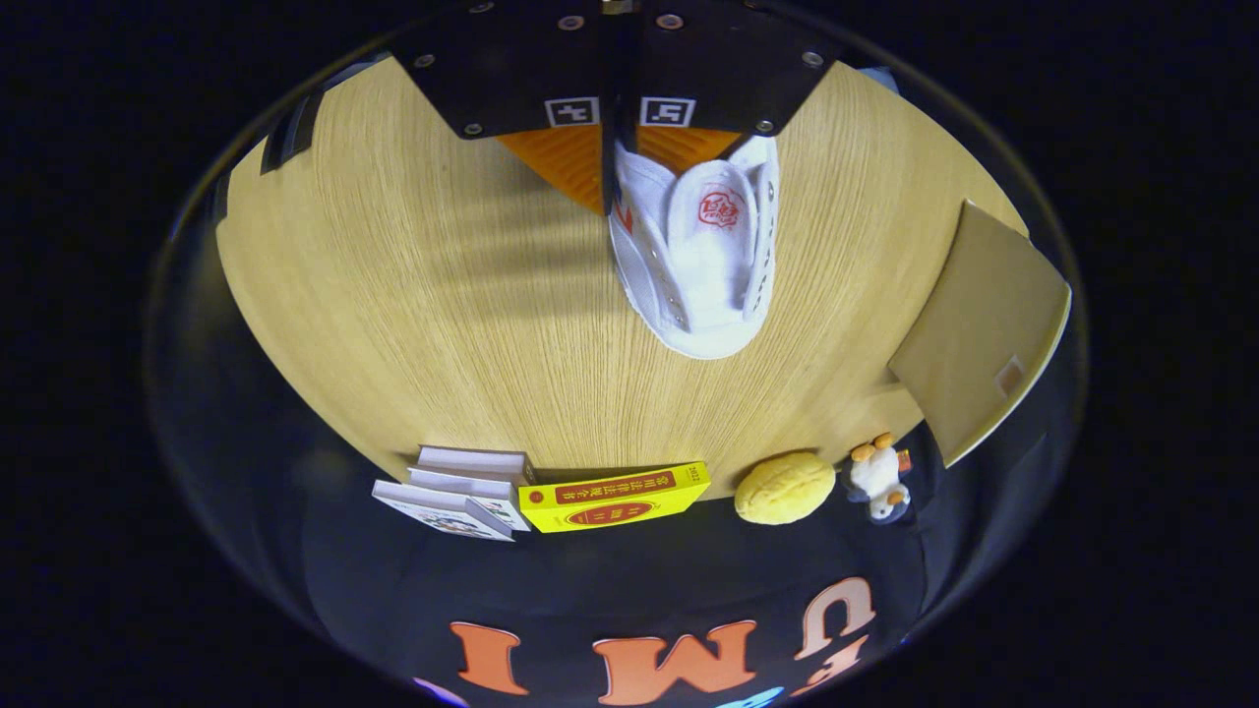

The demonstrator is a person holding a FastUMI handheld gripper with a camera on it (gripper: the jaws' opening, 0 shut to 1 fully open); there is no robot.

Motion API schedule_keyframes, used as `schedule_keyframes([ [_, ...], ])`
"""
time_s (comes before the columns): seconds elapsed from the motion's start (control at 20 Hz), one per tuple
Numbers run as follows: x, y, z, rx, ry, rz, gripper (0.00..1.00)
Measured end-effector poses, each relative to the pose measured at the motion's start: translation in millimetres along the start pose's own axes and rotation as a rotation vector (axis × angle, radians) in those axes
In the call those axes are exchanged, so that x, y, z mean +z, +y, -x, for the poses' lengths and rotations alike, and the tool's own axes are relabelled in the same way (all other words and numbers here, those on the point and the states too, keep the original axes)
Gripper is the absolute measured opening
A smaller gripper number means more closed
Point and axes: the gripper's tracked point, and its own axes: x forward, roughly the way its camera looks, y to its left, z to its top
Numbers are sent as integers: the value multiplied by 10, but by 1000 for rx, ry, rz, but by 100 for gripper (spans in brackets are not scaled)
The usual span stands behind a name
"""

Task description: Open the storage box then place both shoes into the box .Put the left shoe in first, then the right shoe, with the right side of both shoes facing outward in a uniform manner.

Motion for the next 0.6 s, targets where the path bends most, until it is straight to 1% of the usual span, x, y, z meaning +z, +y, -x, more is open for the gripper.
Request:
schedule_keyframes([
  [0.2, 153, 44, 134, 13, -6, -58, 1],
  [0.35, 382, 147, 247, 21, -26, -105, 0],
  [0.6, 817, 410, 474, -28, -69, -160, 1],
])
